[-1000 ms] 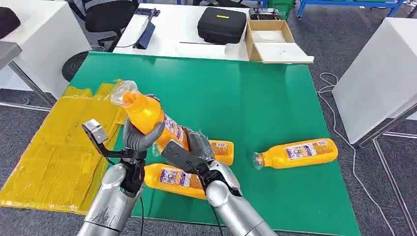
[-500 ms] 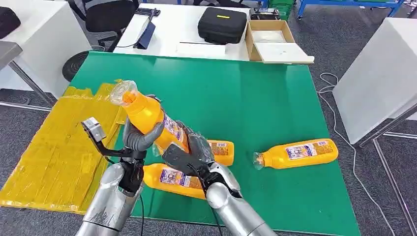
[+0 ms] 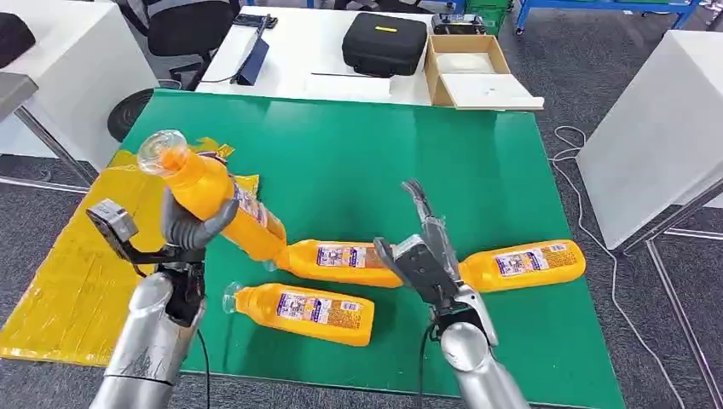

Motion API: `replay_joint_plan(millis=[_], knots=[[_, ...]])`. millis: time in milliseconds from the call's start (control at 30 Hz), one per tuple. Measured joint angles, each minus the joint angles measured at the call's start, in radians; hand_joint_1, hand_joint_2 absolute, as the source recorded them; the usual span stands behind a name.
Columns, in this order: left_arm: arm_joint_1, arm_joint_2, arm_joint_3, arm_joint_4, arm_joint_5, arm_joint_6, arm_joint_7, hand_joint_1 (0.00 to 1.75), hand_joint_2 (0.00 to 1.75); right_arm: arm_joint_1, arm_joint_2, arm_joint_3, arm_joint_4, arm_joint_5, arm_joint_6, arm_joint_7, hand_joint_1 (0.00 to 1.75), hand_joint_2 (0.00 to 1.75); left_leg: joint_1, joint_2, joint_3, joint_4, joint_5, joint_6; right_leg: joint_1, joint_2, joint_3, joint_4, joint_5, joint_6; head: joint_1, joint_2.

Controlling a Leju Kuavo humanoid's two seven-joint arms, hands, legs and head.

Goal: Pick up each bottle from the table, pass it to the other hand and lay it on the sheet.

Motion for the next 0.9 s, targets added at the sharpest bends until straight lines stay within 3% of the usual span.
replay_joint_plan(millis=[100, 200, 300, 367, 633, 767, 833, 900], knots=[[-0.019, 0.02, 0.017, 0.0, -0.162, 0.158, -0.003, 1.75, 1.75, 0.025, -0.011, -0.014, -0.032, 0.002, -0.001, -0.006, 0.0, 0.0, 0.0, 0.0, 0.0, 0.0, 0.0, 0.0, 0.0, 0.0, 0.0, 0.0, 0.0, 0.0, 0.0, 0.0], [-0.059, 0.044, 0.019, 0.0, -0.433, 0.423, 0.047, 1.75, 1.75, 0.033, -0.017, -0.021, -0.052, 0.005, 0.008, -0.009, 0.0, 0.0, 0.001, 0.0, 0.0, 0.0, 0.001, -0.001, 0.0, 0.0, 0.0, 0.0, 0.0, 0.0, 0.0, 0.0], [-0.153, 0.081, 0.007, 0.051, -0.834, 0.757, 0.159, 1.75, 1.75, 0.031, -0.021, -0.021, -0.055, 0.0, 0.033, -0.016, 0.0, 0.0, 0.001, -0.001, 0.0, 0.0, 0.002, -0.002, 0.0, 0.0, 0.0, 0.0, 0.002, -0.003, 0.001, 0.0], [-0.212, 0.107, -0.011, 0.12, -1.073, 0.901, 0.264, 1.75, 1.75, 0.02, -0.021, -0.02, -0.052, -0.01, 0.047, -0.028, 0.0, 0.0, 0.001, 0.0, 0.0, 0.0, 0.002, -0.001, 0.0, 0.0, 0.0, 0.0, 0.002, -0.003, 0.0, 0.0], [-0.299, 0.138, -0.015, 0.301, -1.655, 0.956, 0.515, 1.75, 1.75, -0.085, -0.005, 0.016, 0.026, -0.039, 0.103, -0.054, 0.0, 0.0, 0.0, 0.001, -0.001, 0.0, 0.004, -0.001, 0.0, 0.0, 0.0, 0.0, 0.004, -0.001, 0.0, 0.0], [-0.31, 0.172, -0.082, 0.399, -1.7, 0.956, 0.642, 1.75, 1.75, -0.142, -0.001, 0.048, 0.085, -0.058, 0.121, -0.083, 0.0, 0.0, 0.0, 0.001, 0.0, 0.0, 0.005, -0.001, 0.0, 0.0, 0.0, 0.0, 0.004, -0.001, 0.0, 0.0], [-0.311, 0.192, -0.132, 0.442, -1.705, 0.956, 0.693, 1.59, 1.75, -0.164, 0.001, 0.064, 0.11, -0.064, 0.123, -0.092, 0.0, 0.0, 0.001, 0.001, 0.0, 0.0, 0.005, -0.001, 0.0, 0.0, 0.0, 0.0, 0.004, -0.001, 0.0, 0.0], [-0.315, 0.212, -0.193, 0.485, -1.708, 0.957, 0.74, 1.59, 1.75, -0.181, 0.002, 0.08, 0.127, -0.073, 0.126, -0.101, 0.0, 0.0, 0.001, 0.001, -0.001, 0.0, 0.005, -0.001, 0.0, 0.0, 0.0, 0.0, 0.004, -0.001, 0.0, 0.0]])
